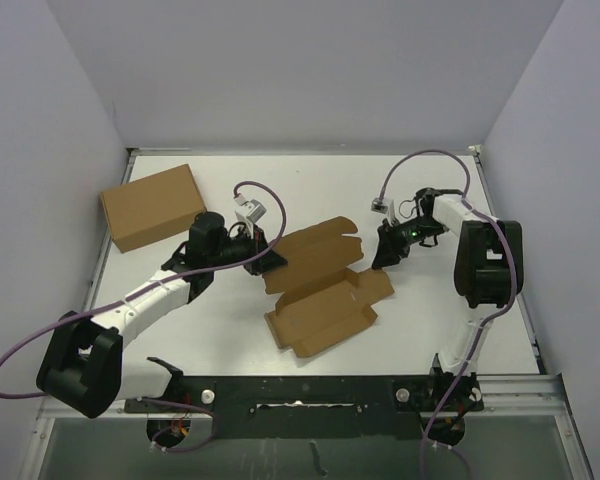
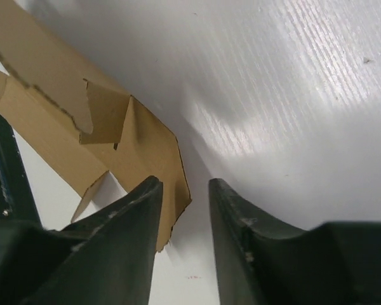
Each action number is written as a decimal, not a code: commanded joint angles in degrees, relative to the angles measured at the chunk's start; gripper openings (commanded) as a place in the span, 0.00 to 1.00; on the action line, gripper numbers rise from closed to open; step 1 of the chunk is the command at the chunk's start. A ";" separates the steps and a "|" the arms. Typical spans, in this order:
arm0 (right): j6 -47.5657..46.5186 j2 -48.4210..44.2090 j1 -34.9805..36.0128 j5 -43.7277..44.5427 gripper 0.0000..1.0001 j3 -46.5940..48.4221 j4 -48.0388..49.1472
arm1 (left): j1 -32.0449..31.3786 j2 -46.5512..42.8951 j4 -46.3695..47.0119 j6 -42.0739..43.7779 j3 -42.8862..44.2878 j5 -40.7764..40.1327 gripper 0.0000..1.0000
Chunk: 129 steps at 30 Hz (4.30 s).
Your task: Fold the paper box
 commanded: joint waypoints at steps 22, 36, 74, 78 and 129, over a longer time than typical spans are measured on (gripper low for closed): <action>-3.99 4.04 1.02 -1.30 0.16 6.01 -10.19 | -0.37 -0.32 1.85 1.13 2.98 -0.36 0.00; 5.19 -6.10 1.35 -1.92 0.00 1.95 3.25 | 1.19 -0.36 -0.87 0.38 7.61 0.12 0.00; 42.68 -23.82 10.67 8.92 0.00 -37.20 97.82 | 8.36 1.17 -8.05 4.90 10.63 5.74 0.00; 42.31 -24.52 10.67 6.82 0.00 -37.15 95.03 | 8.39 -0.08 -6.18 3.54 8.76 4.45 0.00; 30.68 -22.03 10.88 -8.06 0.34 -26.85 55.70 | 5.25 -7.13 0.60 -0.64 -3.07 1.26 0.00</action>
